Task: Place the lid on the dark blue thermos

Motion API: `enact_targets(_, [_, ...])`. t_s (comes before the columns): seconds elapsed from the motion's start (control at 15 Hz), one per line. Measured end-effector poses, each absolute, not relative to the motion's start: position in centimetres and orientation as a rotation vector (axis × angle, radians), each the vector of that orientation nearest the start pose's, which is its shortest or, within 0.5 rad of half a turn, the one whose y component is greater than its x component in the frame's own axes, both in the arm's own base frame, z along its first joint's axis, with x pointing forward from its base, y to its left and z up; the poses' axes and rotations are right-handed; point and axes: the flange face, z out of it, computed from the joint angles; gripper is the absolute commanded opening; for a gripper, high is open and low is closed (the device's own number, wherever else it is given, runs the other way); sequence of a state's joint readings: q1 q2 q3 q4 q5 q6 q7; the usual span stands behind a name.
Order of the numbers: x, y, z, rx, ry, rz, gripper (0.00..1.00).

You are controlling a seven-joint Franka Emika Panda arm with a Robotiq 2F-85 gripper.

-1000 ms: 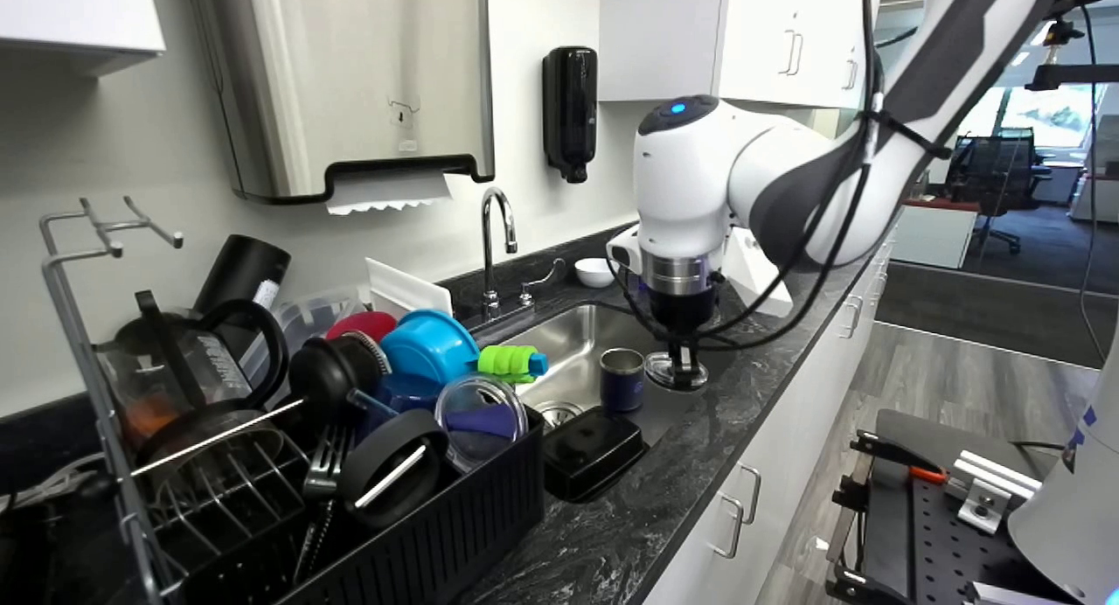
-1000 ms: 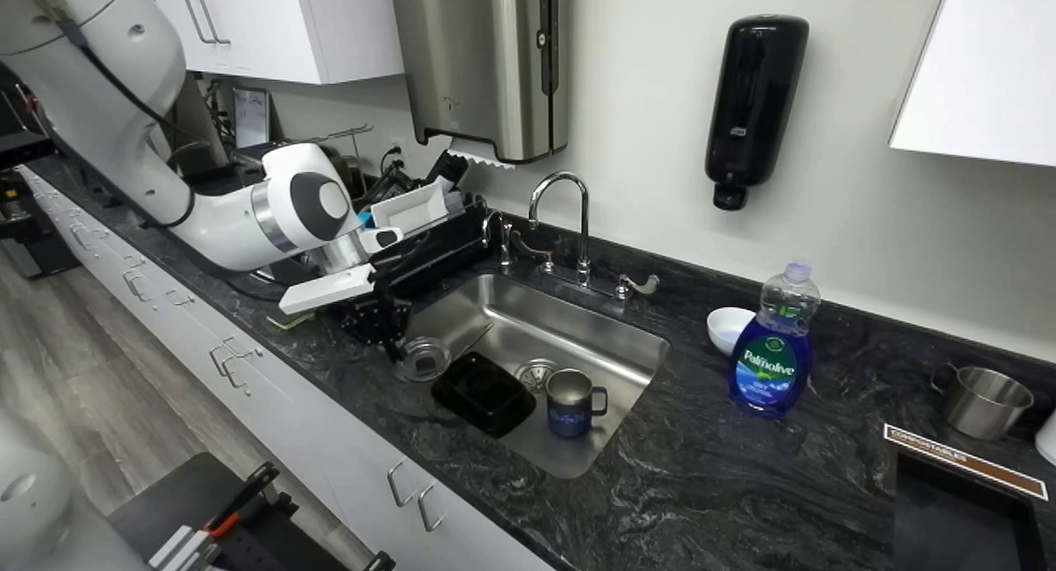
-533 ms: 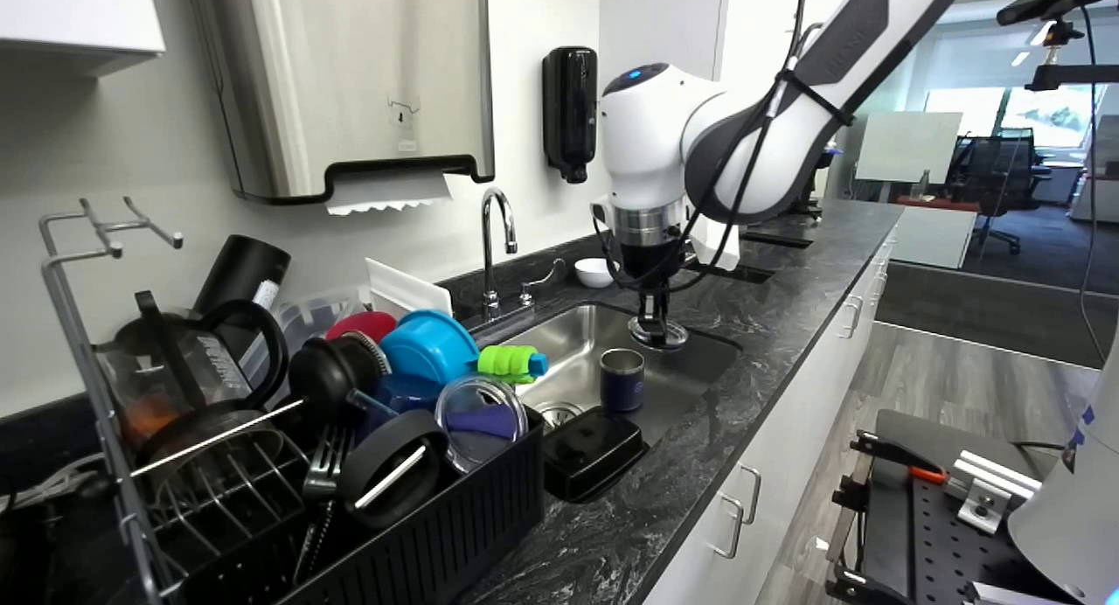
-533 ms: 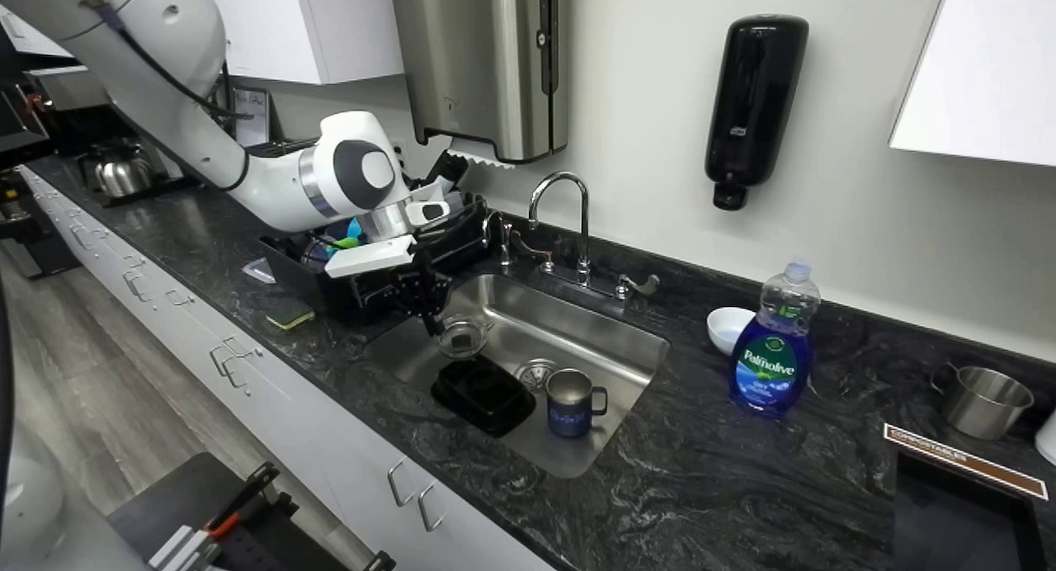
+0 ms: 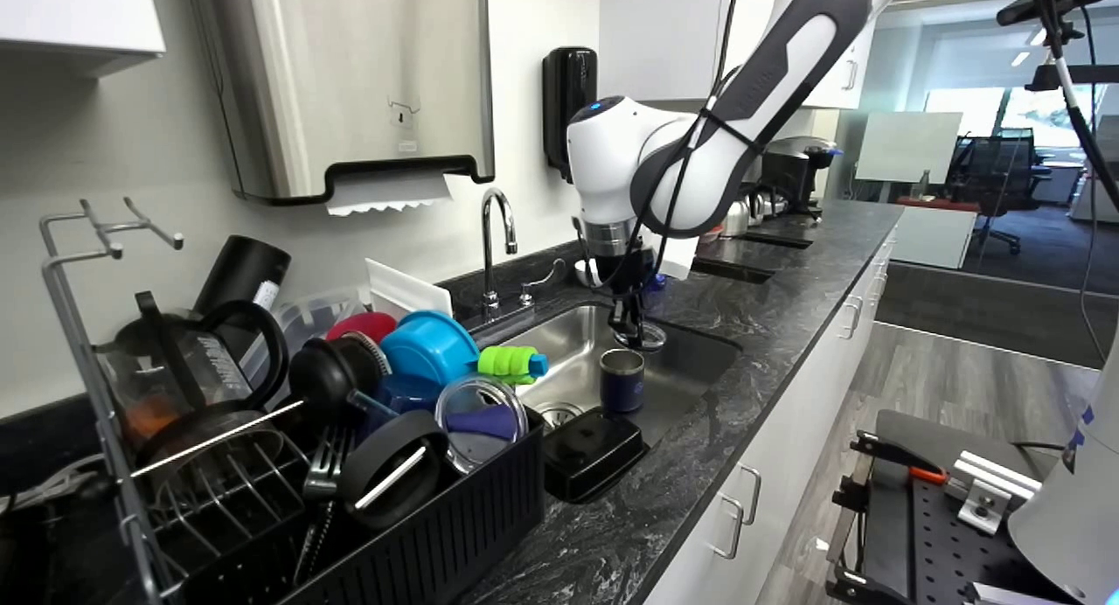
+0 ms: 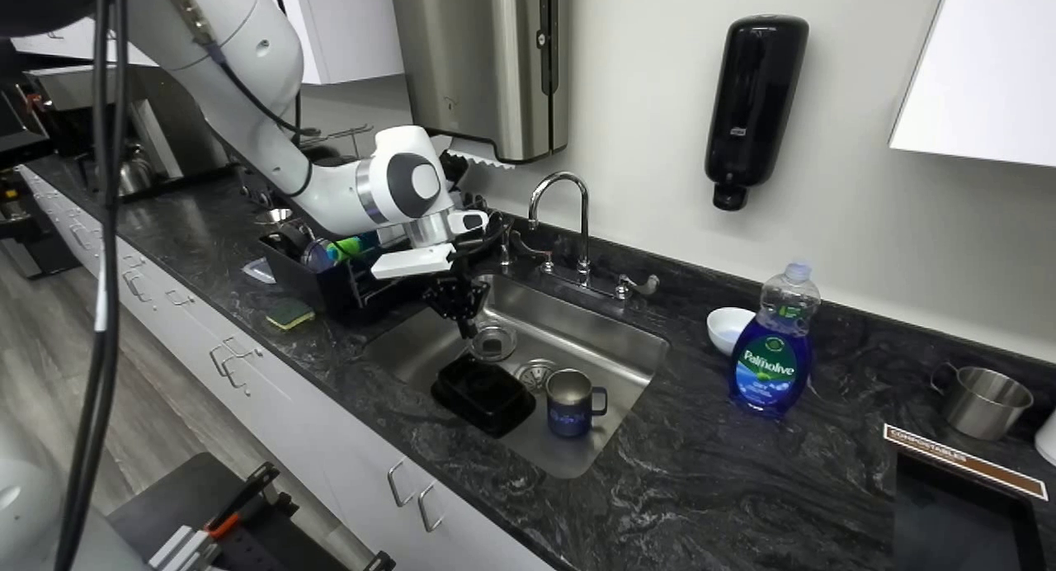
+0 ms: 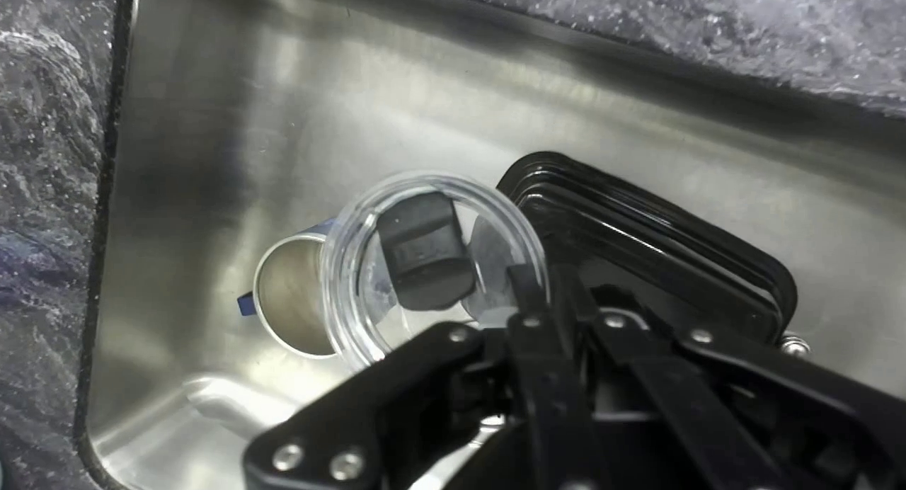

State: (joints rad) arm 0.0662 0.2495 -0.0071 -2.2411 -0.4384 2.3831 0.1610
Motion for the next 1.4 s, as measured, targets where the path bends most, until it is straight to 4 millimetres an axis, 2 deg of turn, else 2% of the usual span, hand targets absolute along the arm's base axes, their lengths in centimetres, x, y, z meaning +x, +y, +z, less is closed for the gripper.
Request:
enact_targets(0.67, [55.9,-0.3,20.4,-3.432,-0.306,0.217,0.02])
enact_targets(1.4, [58.9,-1.9,19.3,-3.458,-0.267,0.192,0.02])
